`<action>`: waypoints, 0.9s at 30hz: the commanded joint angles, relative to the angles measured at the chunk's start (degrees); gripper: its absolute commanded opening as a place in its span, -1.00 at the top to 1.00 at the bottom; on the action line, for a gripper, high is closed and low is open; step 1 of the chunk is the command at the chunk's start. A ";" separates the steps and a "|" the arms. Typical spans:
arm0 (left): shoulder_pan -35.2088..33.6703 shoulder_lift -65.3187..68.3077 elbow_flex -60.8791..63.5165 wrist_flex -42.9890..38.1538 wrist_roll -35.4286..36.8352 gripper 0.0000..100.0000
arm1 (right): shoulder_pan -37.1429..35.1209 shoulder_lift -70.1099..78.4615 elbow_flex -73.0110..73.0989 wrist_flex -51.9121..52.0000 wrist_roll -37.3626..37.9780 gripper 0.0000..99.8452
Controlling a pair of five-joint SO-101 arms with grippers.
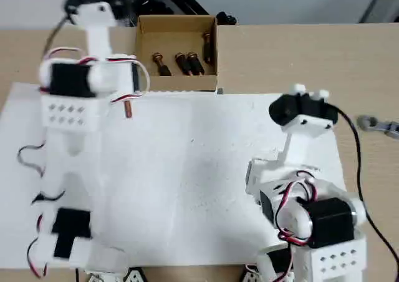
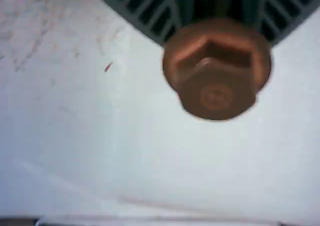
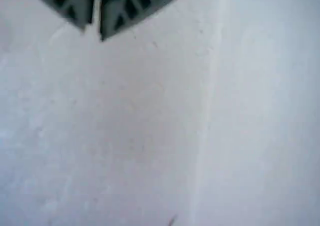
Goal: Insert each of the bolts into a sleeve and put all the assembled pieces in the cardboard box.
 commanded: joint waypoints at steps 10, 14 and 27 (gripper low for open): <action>-4.92 -24.35 9.01 1.05 -8.88 0.99 | 0.66 3.47 2.55 0.31 3.43 0.98; -5.01 -31.91 15.52 0.97 -12.75 0.99 | 1.27 11.21 2.64 -0.04 15.12 0.99; -5.19 -46.86 31.78 -1.32 -17.93 0.99 | 13.32 22.64 -2.55 -0.40 67.16 0.99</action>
